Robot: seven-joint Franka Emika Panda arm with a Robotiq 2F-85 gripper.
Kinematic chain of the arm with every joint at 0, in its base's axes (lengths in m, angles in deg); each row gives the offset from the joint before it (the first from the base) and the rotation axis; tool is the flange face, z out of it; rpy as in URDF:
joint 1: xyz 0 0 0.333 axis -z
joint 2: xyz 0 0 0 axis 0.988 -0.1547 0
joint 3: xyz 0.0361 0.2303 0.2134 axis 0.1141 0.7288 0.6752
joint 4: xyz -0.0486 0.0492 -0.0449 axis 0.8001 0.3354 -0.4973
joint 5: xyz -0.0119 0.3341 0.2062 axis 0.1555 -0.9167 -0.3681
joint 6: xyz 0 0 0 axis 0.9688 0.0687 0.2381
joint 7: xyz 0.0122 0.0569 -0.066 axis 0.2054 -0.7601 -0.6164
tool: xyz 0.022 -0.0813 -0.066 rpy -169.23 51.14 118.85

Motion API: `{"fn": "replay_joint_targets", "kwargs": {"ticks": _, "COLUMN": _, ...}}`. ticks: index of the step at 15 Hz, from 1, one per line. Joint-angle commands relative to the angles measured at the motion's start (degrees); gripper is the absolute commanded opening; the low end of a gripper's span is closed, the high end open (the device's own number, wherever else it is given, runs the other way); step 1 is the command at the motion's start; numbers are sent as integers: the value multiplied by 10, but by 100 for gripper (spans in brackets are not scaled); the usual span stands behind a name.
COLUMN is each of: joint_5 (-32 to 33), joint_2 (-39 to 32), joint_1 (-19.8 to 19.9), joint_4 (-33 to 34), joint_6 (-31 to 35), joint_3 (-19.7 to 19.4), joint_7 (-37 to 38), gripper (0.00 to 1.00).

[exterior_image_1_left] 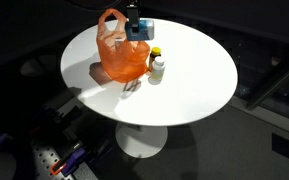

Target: Put the blue box in the plastic bag

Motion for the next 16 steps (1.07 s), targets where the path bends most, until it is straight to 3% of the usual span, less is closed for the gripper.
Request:
{"fn": "replay_joint_targets", "kwargs": {"ticks": 1, "joint_5": -23, "joint_2": 7, "joint_1": -6, "joint_4": 22, "joint_6": -18, "joint_3": 11, "joint_7": -26, "gripper": 18}}
{"fn": "replay_joint_targets", "kwargs": {"ticks": 8, "joint_5": -26, "joint_2": -6, "joint_1": -16, "joint_4": 53, "joint_6": -20, "joint_3": 23, "joint_7": -31, "gripper": 18}}
{"fn": "replay_joint_targets", "kwargs": {"ticks": 16, "joint_5": -38, "joint_2": -31, "joint_1": -19, "joint_4": 44, "joint_6": -54, "joint_3": 25, "joint_7": -50, "gripper": 18}}
